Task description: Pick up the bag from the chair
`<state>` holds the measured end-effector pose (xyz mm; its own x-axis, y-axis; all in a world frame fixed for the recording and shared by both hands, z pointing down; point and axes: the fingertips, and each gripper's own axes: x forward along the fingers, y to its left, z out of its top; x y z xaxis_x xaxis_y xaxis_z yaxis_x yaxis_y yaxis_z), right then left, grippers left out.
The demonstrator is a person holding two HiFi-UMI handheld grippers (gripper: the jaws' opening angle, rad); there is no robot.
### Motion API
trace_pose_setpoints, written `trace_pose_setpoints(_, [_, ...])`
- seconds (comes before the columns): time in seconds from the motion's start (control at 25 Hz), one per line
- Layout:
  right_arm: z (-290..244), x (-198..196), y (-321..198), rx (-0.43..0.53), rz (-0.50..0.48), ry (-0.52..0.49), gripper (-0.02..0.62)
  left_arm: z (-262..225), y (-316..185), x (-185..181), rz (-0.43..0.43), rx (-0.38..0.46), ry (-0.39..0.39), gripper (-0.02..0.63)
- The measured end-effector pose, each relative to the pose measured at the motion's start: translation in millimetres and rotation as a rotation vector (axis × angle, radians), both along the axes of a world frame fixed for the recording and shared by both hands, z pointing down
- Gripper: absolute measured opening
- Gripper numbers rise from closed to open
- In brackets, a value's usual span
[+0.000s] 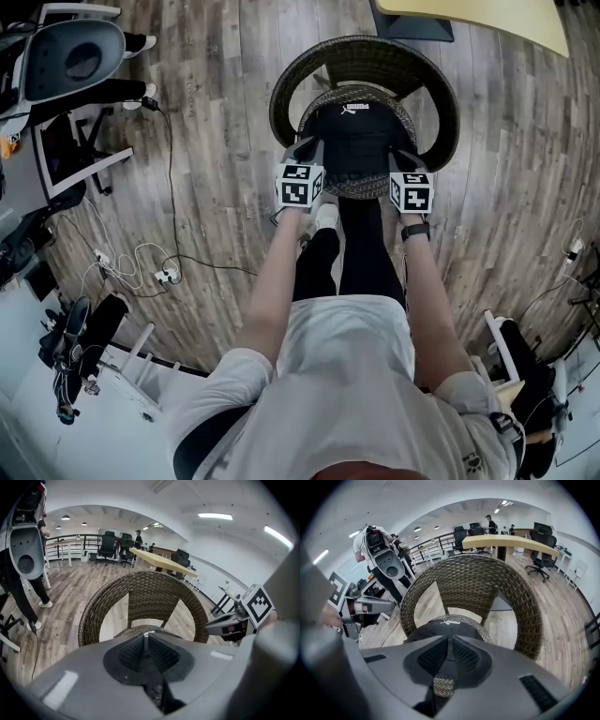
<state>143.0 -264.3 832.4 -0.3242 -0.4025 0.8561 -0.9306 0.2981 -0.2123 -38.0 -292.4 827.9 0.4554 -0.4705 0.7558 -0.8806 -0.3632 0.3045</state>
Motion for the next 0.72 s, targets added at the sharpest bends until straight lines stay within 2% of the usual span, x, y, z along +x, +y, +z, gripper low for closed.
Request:
trace_pose_setpoints(0.24, [36.8, 3.6, -2.8, -0.039, -0.03, 0.011, 0.014, 41.4, 10.2, -3.4, -0.014, -0.075, -0.003, 0.032])
trace_pose_setpoints(0.44, [67.5, 10.8, -10.2, -0.069, -0.049, 0.038, 0.029, 73.5, 10.5, -7.7, -0.019, -0.118, -0.004, 0.113])
trace_pose_setpoints(0.48, [74.0, 12.9, -10.1, -0.081, -0.048, 0.042, 0.115, 79.6, 10.6, -8.5, -0.019, -0.128, -0.005, 0.127])
trace_pose_setpoints(0.52, [80.3, 14.6, -10.0, -0.095, -0.048, 0.046, 0.17, 86.0, 10.6, -9.6, -0.018, -0.139, -0.008, 0.139])
trace_pose_setpoints(0.64, [97.5, 15.3, -8.4, -0.13, -0.06, 0.043, 0.21, 108.0, 13.9, -14.9, -0.015, -0.182, -0.023, 0.188])
trace_pose_setpoints(0.72, [108.4, 14.6, -5.9, -0.148, -0.069, 0.039, 0.262, 123.7, 19.9, -18.5, -0.016, -0.224, -0.031, 0.233])
